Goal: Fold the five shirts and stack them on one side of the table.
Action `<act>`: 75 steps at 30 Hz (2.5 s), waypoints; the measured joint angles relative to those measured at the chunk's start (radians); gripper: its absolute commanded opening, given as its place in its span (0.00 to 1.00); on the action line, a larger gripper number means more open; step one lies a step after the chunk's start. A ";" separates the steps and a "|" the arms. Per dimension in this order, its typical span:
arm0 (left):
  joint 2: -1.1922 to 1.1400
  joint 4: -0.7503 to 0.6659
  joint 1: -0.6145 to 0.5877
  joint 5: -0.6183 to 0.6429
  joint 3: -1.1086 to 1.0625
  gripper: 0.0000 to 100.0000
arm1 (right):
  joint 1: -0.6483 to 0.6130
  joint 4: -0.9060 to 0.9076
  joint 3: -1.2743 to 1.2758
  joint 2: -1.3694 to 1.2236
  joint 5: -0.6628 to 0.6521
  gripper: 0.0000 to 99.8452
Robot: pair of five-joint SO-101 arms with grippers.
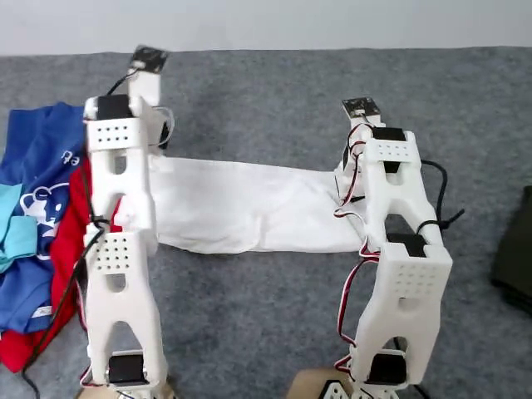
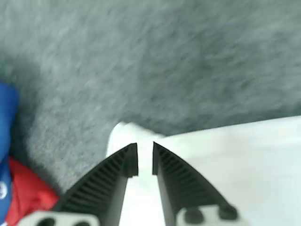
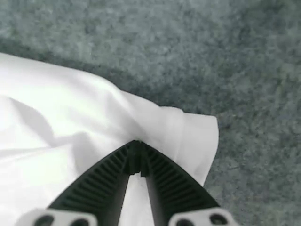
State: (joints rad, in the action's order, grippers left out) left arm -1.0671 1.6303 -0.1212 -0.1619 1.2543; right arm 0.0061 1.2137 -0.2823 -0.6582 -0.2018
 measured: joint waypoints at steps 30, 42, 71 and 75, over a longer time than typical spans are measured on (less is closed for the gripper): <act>-0.141 -0.025 -0.121 0.132 0.011 0.13 | 0.064 0.006 0.000 0.000 -0.003 0.01; -0.143 0.026 -0.199 0.110 0.178 0.09 | 0.077 0.009 0.000 0.000 -0.005 0.01; 0.416 0.098 -0.149 0.104 -0.394 0.16 | -0.032 0.061 0.003 0.379 -0.006 0.01; 0.413 0.098 -0.068 0.101 -0.531 0.20 | -0.043 0.153 0.003 0.437 -0.008 0.01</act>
State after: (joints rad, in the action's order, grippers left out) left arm -0.6544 1.7285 -0.1887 -0.0606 0.7234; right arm -0.0368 1.3671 -0.2793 -0.2209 -0.2094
